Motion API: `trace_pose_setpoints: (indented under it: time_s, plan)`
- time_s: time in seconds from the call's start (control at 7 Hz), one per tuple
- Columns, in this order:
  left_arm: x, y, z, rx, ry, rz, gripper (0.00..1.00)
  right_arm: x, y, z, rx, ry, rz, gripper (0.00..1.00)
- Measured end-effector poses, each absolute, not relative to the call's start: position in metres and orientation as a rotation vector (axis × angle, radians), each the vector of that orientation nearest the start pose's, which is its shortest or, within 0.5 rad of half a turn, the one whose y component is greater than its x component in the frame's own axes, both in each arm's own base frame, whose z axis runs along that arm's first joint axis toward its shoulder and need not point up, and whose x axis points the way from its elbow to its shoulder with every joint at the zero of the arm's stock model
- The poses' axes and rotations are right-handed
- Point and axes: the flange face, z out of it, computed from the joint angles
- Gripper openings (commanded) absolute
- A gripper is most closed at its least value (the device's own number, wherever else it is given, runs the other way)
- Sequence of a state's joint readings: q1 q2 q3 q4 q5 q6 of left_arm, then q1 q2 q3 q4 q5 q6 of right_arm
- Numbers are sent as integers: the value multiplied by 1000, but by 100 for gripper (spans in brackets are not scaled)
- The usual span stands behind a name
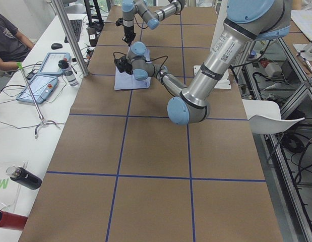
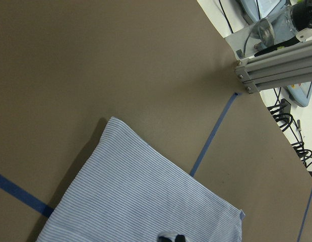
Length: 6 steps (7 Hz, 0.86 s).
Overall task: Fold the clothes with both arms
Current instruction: 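Fold the near half with both grippers toward the far edge, then lay the folded half down and open both grippers, withdrawing the left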
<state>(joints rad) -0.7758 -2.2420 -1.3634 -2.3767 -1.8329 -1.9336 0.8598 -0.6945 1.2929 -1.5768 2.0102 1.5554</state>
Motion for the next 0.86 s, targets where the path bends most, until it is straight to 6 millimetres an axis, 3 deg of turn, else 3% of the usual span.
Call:
trace_pose_setpoints:
  time_s: [0.29, 0.57, 0.71, 0.86]
  plan:
    - [463, -615, 287, 66, 1313, -833, 0, -468, -684, 239, -128, -740, 662, 0]
    - [466, -622, 301, 79, 1298, -848, 0, -488, -704, 236, -116, -760, 653, 0]
    - [467, -624, 307, 81, 1288, -854, 1, -496, -713, 234, -112, -760, 652, 9]
    - [468, -627, 314, 86, 1278, -862, 50, -504, -719, 234, -104, -767, 651, 58]
